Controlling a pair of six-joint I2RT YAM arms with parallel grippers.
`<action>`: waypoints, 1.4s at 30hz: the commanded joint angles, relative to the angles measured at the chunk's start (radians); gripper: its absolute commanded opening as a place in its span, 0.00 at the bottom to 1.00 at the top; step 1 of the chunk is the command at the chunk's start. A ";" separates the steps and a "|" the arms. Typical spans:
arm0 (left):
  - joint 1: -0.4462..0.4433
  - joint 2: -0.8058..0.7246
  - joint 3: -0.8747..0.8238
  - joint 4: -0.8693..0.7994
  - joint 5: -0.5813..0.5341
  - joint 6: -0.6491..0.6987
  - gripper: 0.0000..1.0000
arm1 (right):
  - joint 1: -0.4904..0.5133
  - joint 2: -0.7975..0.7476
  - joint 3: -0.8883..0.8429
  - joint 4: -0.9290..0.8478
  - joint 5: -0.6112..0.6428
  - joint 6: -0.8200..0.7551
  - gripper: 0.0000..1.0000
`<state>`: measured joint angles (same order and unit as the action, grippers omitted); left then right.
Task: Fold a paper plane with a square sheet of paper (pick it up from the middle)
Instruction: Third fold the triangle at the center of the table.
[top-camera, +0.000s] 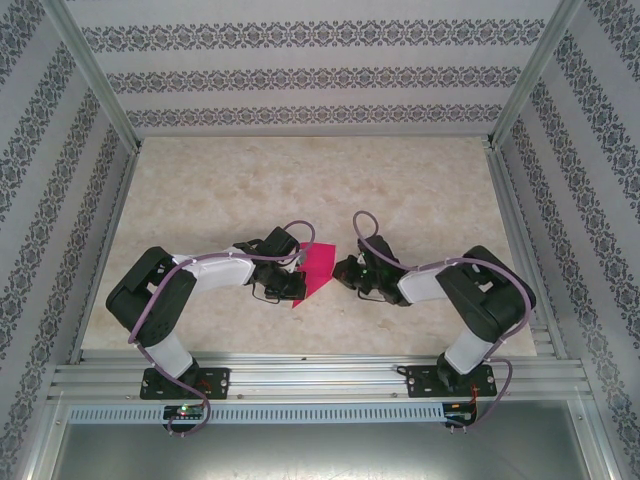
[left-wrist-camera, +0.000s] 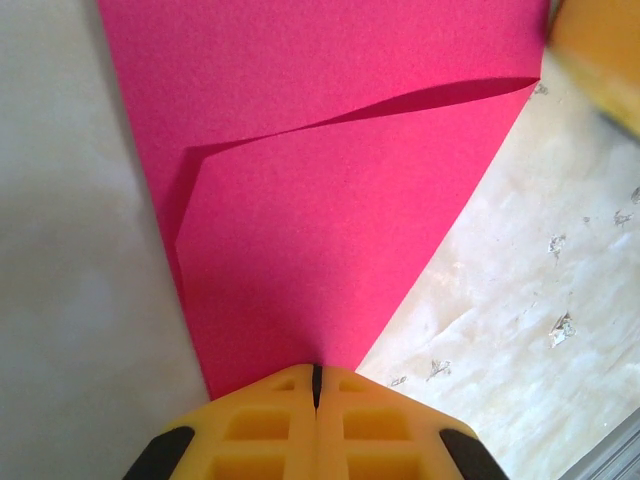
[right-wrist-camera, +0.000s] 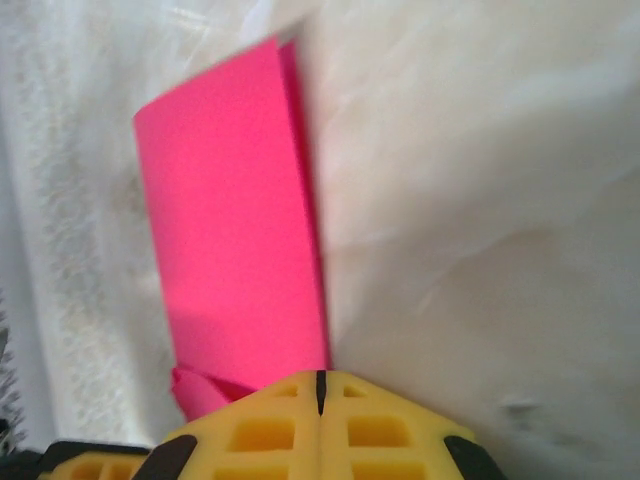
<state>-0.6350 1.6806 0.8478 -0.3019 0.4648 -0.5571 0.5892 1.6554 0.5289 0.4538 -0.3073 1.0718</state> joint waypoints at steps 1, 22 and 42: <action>-0.003 0.033 -0.017 -0.096 -0.090 0.023 0.07 | -0.002 -0.056 0.034 -0.191 0.048 -0.085 0.03; -0.003 0.006 0.003 -0.107 -0.081 0.019 0.08 | 0.157 0.104 0.163 -0.116 0.020 -0.052 0.03; 0.013 0.031 0.090 -0.080 0.137 -0.026 0.12 | 0.145 0.119 0.135 -0.126 0.018 -0.047 0.02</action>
<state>-0.6327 1.6711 0.9577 -0.3908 0.5671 -0.5621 0.7422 1.7569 0.6888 0.3550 -0.3038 1.0180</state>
